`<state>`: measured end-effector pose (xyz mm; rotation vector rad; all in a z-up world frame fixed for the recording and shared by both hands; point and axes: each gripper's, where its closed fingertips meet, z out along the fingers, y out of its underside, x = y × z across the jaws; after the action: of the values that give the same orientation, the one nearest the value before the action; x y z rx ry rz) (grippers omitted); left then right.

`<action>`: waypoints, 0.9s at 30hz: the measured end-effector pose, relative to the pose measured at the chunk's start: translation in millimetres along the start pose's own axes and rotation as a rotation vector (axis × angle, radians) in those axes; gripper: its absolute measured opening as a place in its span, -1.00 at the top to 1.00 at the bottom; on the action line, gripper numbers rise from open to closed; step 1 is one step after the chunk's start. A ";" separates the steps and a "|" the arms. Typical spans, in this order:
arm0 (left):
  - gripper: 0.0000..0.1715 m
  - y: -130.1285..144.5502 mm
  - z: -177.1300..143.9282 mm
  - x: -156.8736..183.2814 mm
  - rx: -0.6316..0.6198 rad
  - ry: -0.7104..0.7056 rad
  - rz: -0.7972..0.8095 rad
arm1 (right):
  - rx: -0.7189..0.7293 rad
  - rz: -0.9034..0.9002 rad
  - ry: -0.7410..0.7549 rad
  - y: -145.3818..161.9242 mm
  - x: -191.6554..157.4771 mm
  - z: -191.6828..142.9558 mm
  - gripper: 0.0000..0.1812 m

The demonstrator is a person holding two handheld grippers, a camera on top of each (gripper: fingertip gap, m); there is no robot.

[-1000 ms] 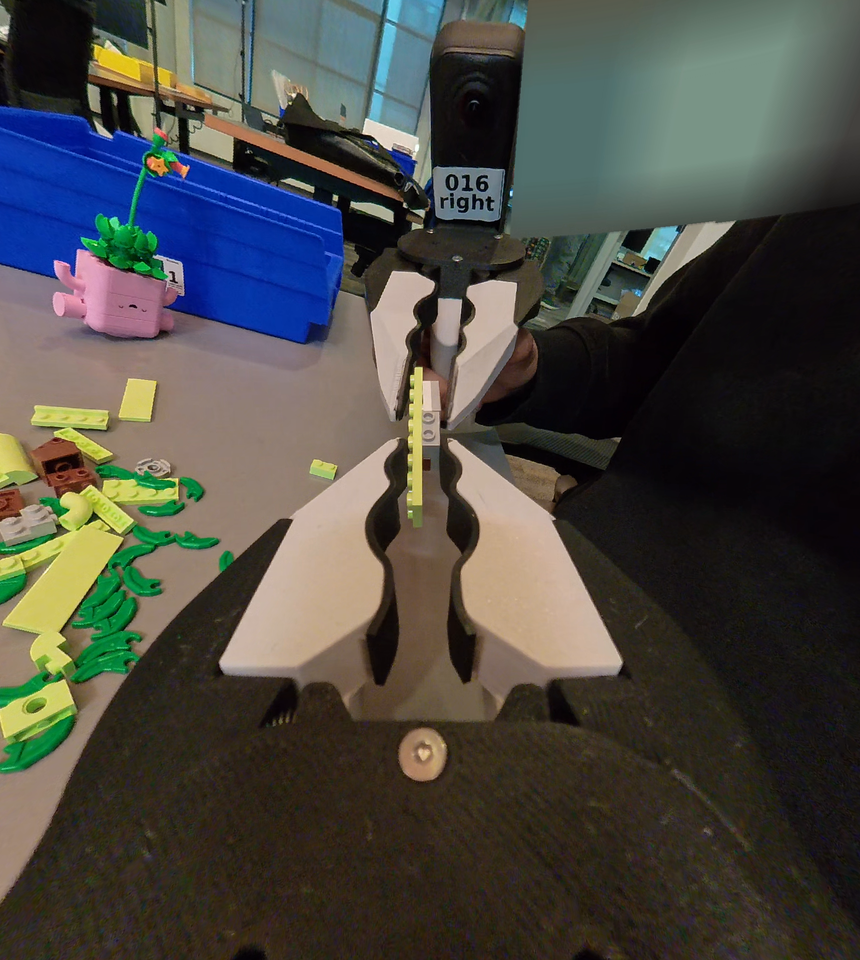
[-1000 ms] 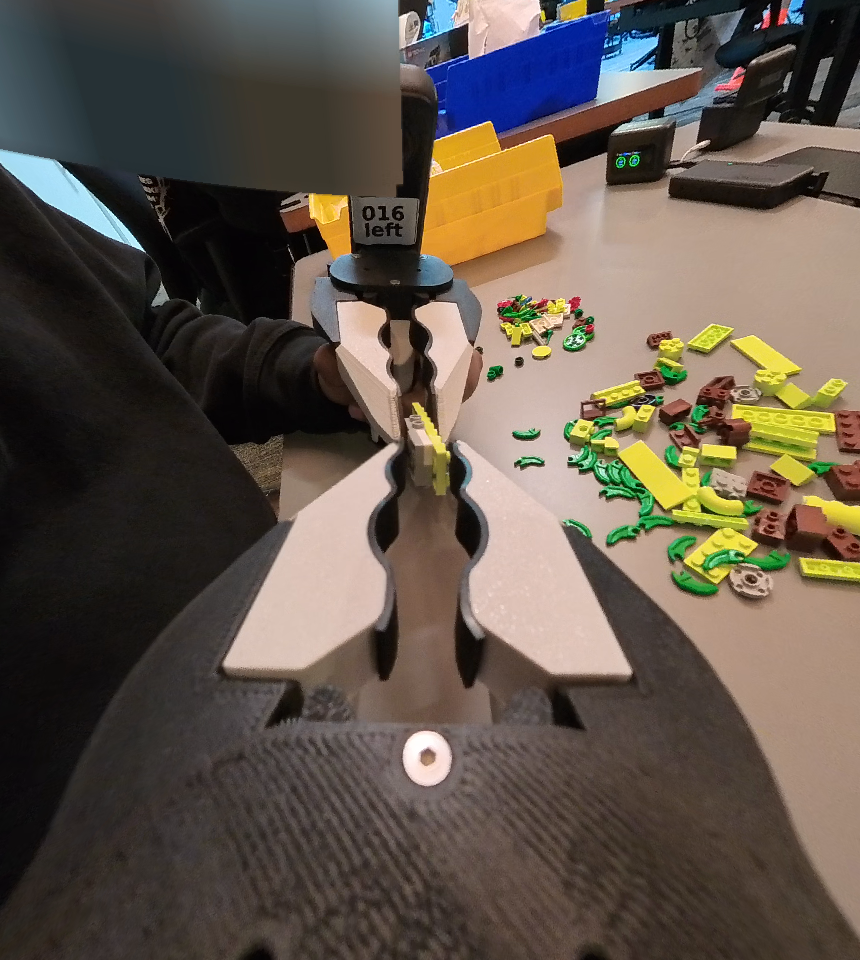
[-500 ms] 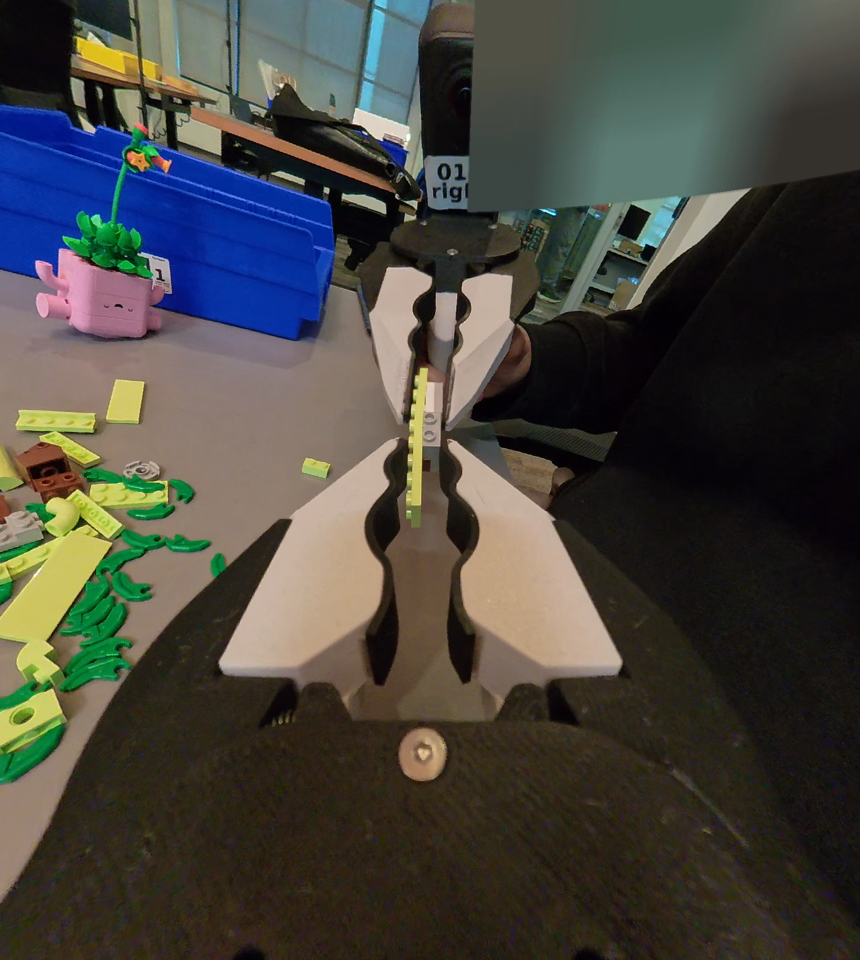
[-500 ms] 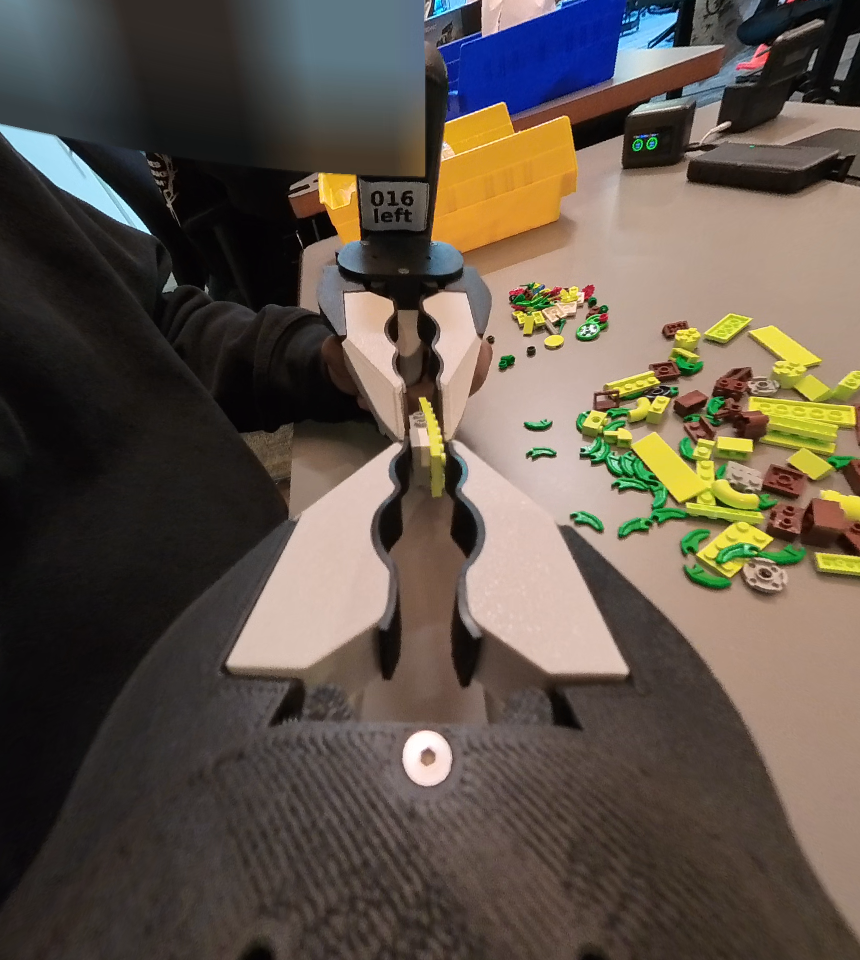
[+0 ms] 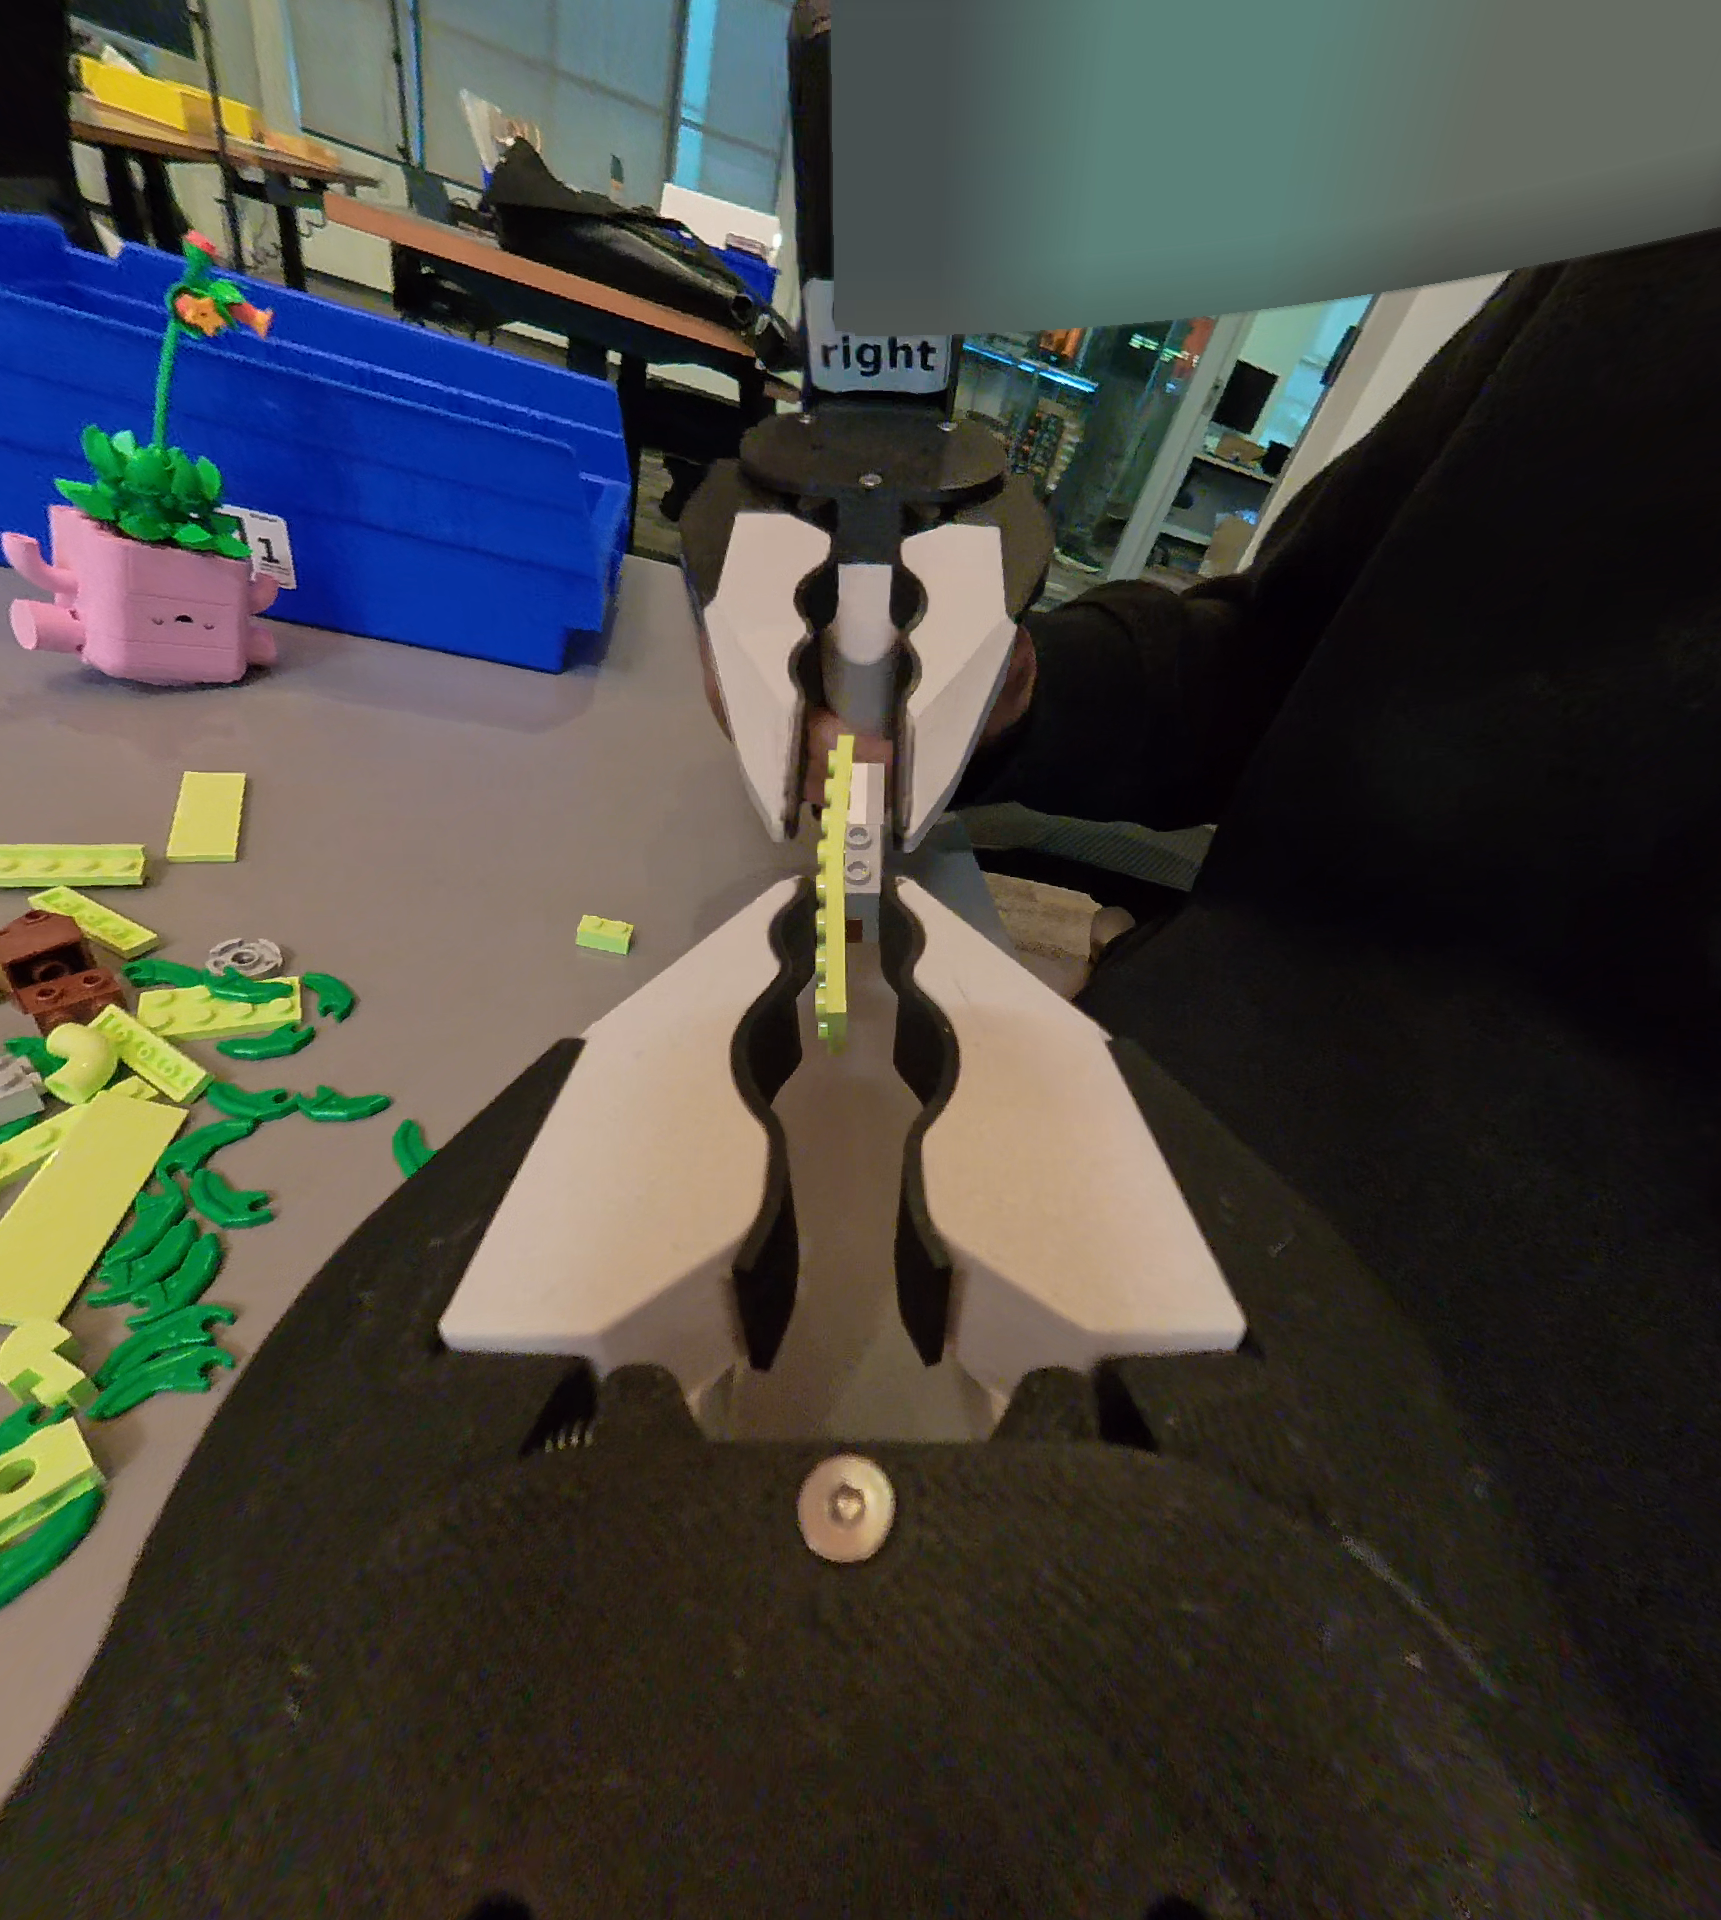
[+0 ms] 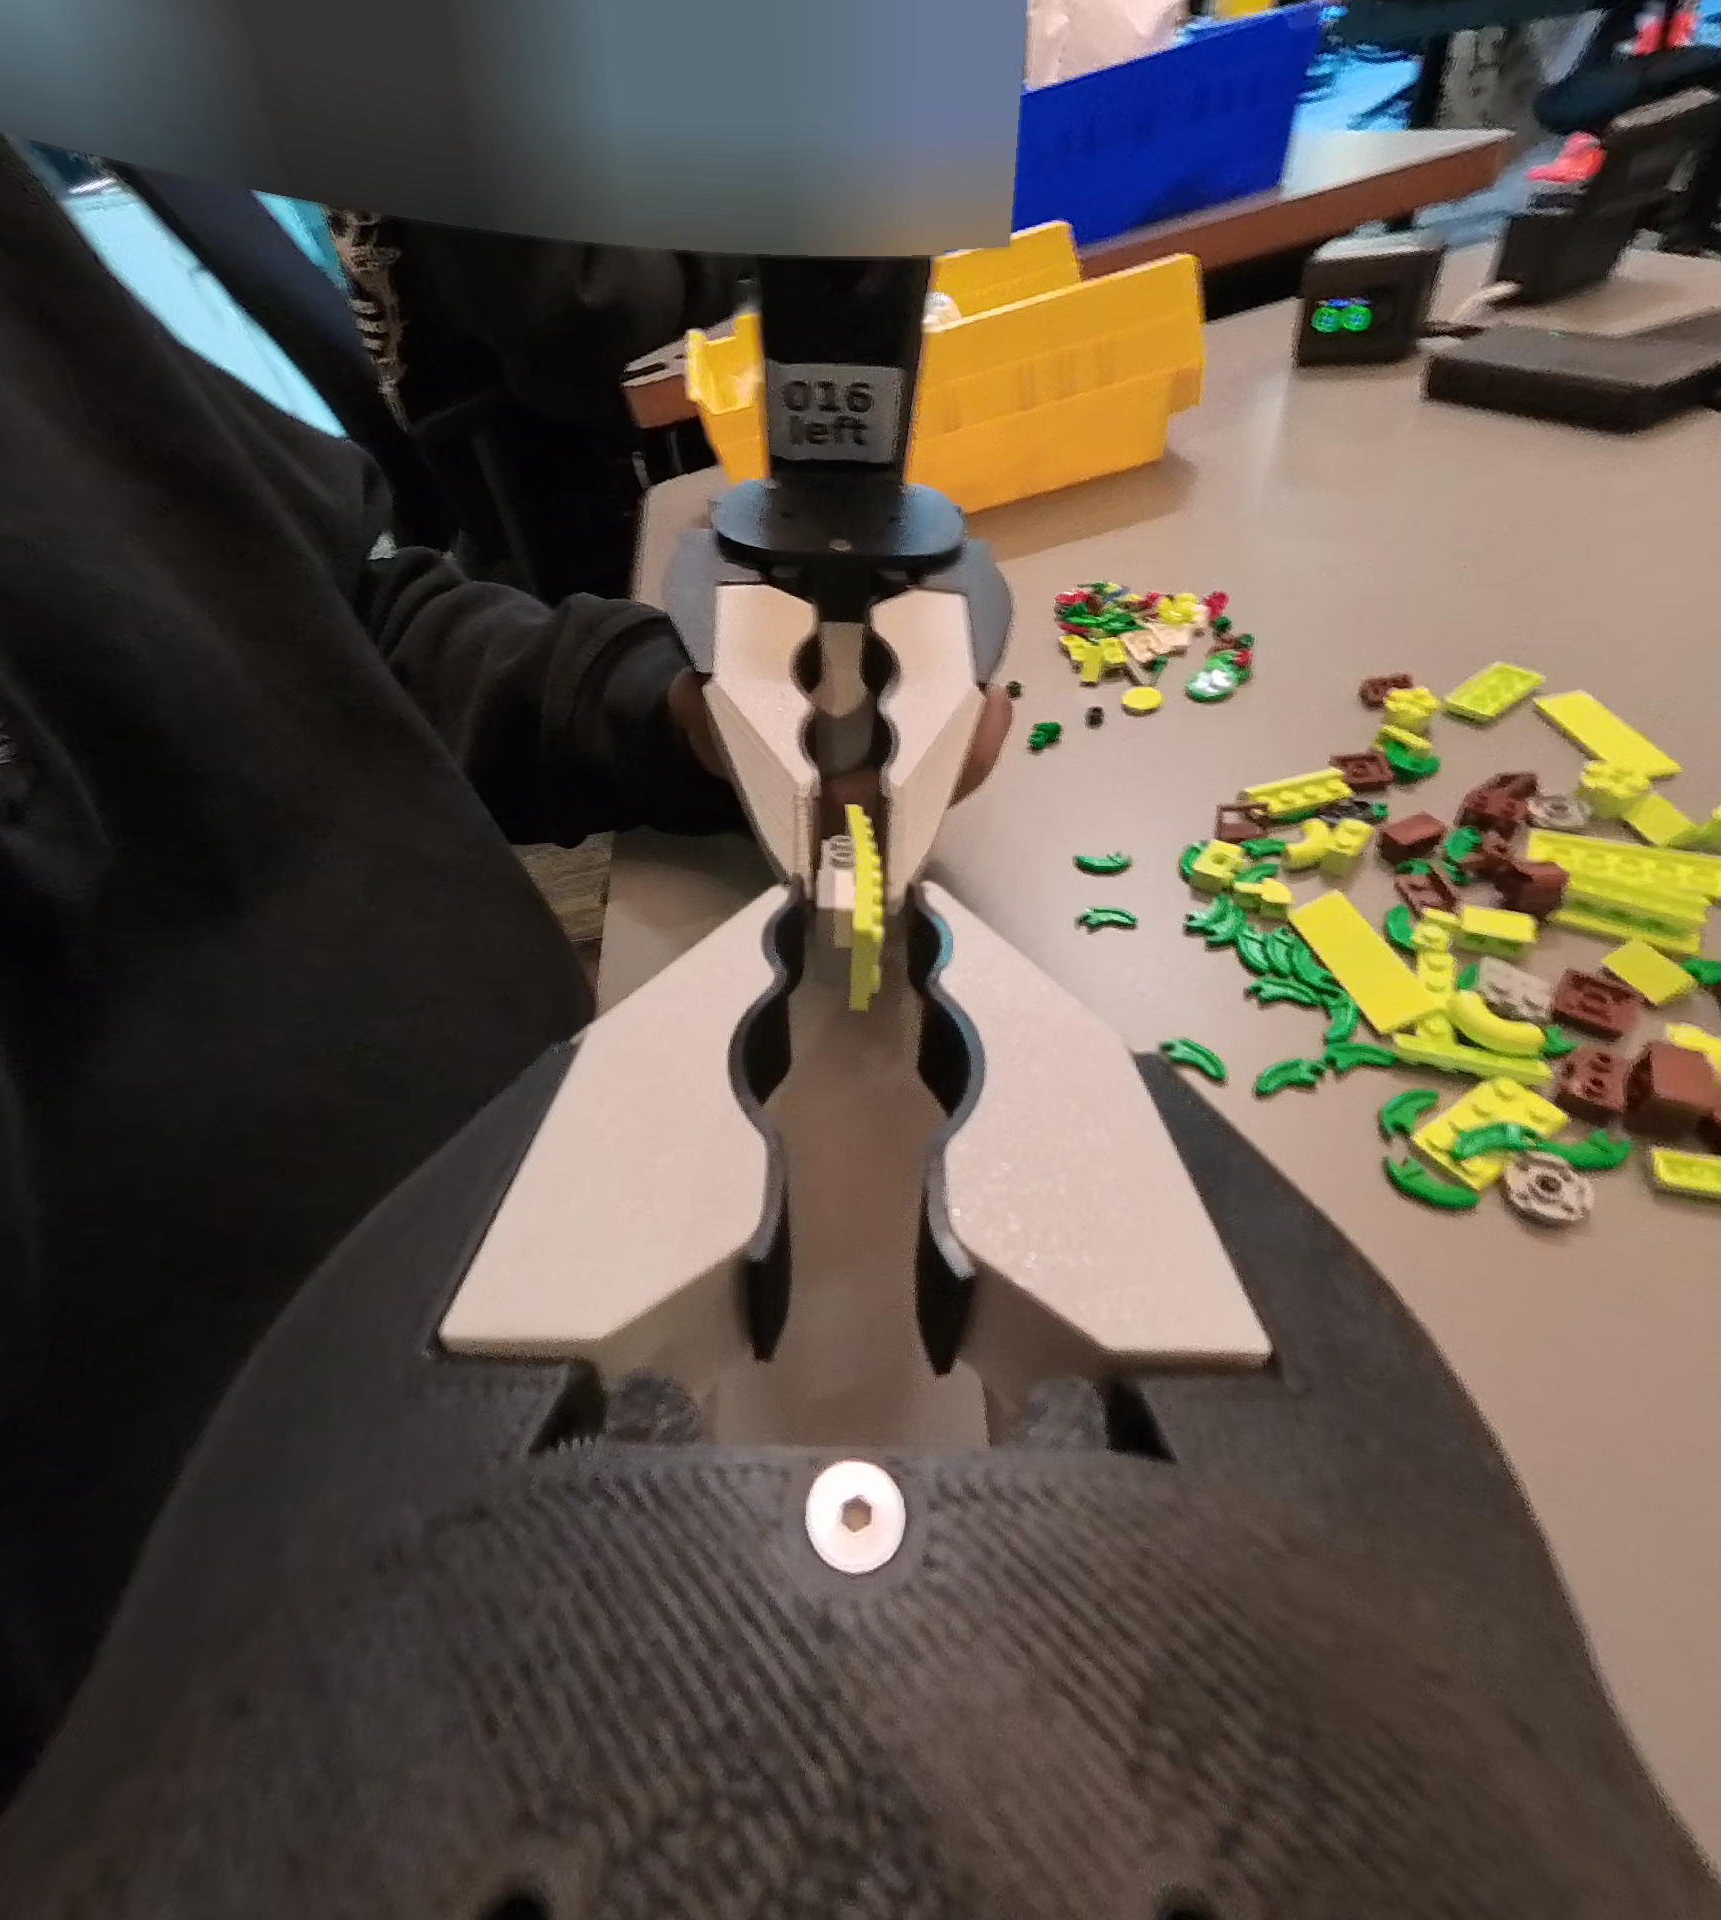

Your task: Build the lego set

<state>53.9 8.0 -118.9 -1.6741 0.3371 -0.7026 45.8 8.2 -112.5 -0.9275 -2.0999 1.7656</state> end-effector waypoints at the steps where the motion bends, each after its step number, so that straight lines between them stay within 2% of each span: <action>1: 0.91 0.0 -0.2 1.2 0.000 0.009 0.000 | -0.001 -0.004 -0.021 -1.0 -3.3 -0.4 0.81; 10: 0.91 5.0 3.2 10.2 -0.035 0.056 0.009 | -0.033 0.013 -0.115 0.7 -13.1 -3.1 0.88; 27: 0.91 7.5 6.7 11.2 -0.053 0.037 0.019 | -0.058 0.065 -0.159 8.4 -13.6 -1.5 0.90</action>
<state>67.8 5.1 -123.8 -1.7071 0.4005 -0.7166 59.6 1.7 -117.3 -0.9069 -2.2540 1.8764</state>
